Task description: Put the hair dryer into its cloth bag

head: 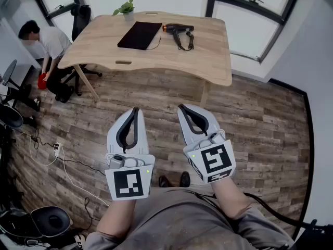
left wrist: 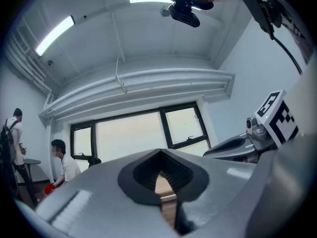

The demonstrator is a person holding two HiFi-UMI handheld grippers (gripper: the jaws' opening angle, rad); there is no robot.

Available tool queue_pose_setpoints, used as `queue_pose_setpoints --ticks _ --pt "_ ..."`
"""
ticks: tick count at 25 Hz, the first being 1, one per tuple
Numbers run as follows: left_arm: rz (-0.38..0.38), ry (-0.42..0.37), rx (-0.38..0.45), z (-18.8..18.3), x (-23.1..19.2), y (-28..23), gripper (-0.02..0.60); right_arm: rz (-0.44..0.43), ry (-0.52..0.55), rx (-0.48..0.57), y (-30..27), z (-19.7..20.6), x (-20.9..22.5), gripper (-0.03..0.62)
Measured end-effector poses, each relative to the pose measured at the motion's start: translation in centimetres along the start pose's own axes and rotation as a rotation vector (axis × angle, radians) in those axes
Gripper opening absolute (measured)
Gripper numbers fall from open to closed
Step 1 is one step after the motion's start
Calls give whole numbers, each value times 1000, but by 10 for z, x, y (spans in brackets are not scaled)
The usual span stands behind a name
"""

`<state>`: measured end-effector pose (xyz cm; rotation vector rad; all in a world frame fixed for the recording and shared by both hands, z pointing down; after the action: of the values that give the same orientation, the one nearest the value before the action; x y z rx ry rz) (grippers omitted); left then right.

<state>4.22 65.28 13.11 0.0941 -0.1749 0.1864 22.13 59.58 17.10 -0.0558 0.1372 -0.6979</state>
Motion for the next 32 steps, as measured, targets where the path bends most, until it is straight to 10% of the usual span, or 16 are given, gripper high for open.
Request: queue_pose_setpoints --ticks 22,32 --pt "25 16 -53 20 44 -47 0 -43 -121 -32 -6 42 61 26" --pt "6 55 -112 60 2 -95 0 -82 -124 -97 -77 62 68 26"
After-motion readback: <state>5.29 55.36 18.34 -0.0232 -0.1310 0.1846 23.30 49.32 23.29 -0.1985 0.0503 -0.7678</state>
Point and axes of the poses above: the fingertips, and each gripper's own axes: y backward along the fingers, x to its right, z out of its underside, the point moved 10 cm from there along y, backward along the fingers, and after that the axes turned 1 degree about z, right-handed, at the moved point
